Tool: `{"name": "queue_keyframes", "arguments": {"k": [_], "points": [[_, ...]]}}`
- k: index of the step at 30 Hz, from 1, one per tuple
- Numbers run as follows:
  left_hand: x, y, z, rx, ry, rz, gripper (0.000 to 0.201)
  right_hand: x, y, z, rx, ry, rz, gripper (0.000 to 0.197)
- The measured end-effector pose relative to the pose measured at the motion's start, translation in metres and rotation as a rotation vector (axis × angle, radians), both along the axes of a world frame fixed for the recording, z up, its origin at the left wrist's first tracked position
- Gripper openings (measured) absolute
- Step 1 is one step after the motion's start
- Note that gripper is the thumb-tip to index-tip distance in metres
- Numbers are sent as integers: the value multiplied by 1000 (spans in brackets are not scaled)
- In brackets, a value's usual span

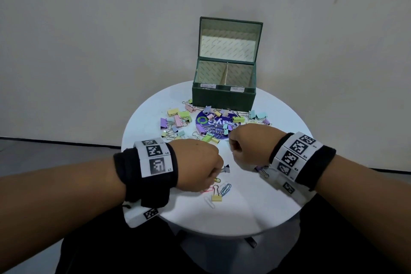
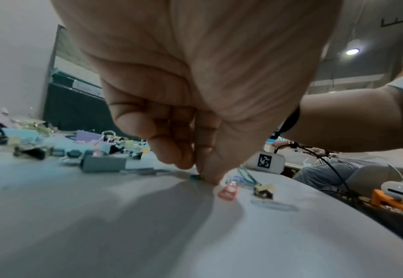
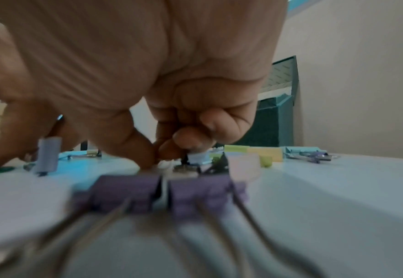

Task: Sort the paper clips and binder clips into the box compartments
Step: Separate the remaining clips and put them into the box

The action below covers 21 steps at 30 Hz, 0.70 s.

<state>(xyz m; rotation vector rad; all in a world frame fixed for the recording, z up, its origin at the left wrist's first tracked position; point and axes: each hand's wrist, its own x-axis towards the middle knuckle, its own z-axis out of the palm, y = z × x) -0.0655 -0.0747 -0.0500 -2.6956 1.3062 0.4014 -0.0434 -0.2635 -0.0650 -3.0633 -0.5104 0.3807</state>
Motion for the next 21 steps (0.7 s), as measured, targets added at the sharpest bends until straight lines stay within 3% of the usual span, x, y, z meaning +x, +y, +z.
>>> {"name": "queue_keyframes", "arguments": {"k": [4,6,9,12,14,16,21], "points": [[9,8,6,-127,47,116,18,-3,0,8,-13,-23,66,6],[20,19,10,-284,107,233,17,-9,-4,19,104,-102,99,6],[34,37,15,-525,407,423,17,-26,-7,35,282,-41,142,9],[35,44,16,-515,592,487,18,-50,-3,32,244,-4,294,18],[27,42,14,-418,558,434,15,-58,0,22,126,21,337,27],[15,37,12,-274,407,315,8,-59,4,13,64,44,353,27],[-3,23,6,-14,51,118,45,-54,6,10,166,24,383,13]]}}
